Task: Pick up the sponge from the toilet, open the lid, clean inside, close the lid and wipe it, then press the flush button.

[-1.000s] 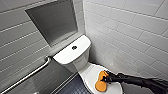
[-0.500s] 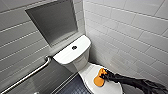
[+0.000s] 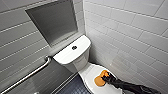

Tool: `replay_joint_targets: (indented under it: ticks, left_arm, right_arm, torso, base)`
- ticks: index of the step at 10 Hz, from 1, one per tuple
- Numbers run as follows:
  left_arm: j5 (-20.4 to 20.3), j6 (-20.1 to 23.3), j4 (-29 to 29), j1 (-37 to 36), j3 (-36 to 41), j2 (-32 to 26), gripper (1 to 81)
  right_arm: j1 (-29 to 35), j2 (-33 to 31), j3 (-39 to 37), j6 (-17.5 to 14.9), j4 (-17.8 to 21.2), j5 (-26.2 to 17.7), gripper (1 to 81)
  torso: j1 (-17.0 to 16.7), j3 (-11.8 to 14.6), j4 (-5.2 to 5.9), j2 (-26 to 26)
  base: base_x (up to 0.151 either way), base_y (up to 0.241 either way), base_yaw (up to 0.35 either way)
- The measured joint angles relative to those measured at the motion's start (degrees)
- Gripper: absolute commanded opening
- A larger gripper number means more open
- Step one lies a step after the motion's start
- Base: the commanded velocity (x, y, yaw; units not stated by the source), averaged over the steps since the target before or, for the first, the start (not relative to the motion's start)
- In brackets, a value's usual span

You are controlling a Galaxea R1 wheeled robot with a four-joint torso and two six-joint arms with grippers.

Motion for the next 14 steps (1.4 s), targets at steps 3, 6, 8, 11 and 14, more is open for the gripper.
replay_joint_targets:
  ticks: [3, 6, 8, 11, 14]
  left_arm:
    - [0.0, 0.0, 0.0, 0.0, 0.0, 0.3, 81.1]
    - [0.0, 0.0, 0.0, 0.0, 0.0, 0.3, 81.1]
    - [-0.1, 0.0, 0.0, 0.0, 0.0, 0.3, 81.1]
    - [-0.2, 0.0, 0.1, 0.0, 0.0, 0.3, 81.1]
    - [-0.2, 0.0, 0.1, 0.0, 0.0, 0.3, 81.1]
  right_arm:
    - [-1.4, -5.1, 5.6, 1.0, 0.0, 1.8, 1.0]
    - [-4.4, -15.1, 20.4, 1.5, 0.0, 1.0, 1.0]
    - [-7.6, -23.2, 31.3, 1.5, -0.1, -0.8, 1.0]
    - [-14.1, -37.4, 40.7, 1.9, -0.1, -0.5, 1.0]
    - [-24.9, -44.1, 45.8, 1.9, -0.1, 1.9, 1.0]
  torso:
    - [0.0, 0.0, 0.00, 0.0]
    - [0.0, 0.0, 0.00, 0.0]
    - [0.0, 0.0, 0.00, 0.0]
    - [0.0, 0.0, 0.00, 0.0]
    - [0.0, 0.0, 0.00, 0.0]
  base:
    - [0.000, 0.000, 0.000]
    - [0.000, 0.000, 0.000]
    - [0.000, 0.000, 0.000]
    - [0.000, 0.000, 0.000]
    - [0.000, 0.000, 0.000]
